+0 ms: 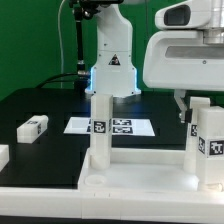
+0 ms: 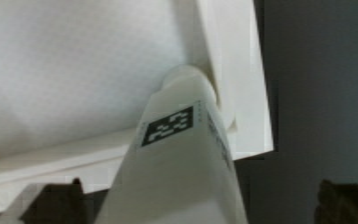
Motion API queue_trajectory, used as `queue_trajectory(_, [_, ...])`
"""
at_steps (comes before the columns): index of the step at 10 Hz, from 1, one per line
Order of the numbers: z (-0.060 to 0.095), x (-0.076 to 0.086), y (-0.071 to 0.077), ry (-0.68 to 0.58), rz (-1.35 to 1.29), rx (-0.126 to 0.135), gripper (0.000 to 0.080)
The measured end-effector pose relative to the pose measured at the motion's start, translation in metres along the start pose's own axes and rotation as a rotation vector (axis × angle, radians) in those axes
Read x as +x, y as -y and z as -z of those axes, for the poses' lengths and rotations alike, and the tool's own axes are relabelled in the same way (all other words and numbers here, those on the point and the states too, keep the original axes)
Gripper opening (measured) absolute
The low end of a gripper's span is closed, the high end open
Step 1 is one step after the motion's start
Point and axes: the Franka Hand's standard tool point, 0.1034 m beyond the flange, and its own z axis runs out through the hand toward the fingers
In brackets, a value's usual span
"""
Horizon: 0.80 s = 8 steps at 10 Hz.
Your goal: Assemble desk
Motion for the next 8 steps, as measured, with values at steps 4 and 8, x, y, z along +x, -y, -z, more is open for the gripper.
queue_trajectory(4, [0.0000,0.0003,-0.0010,-0.002,0.187,-0.009,0.0649])
queue_trajectory(8, [-0.0001,0.0010,-0.0028,-0.002,0.278,-0.014,0.0385])
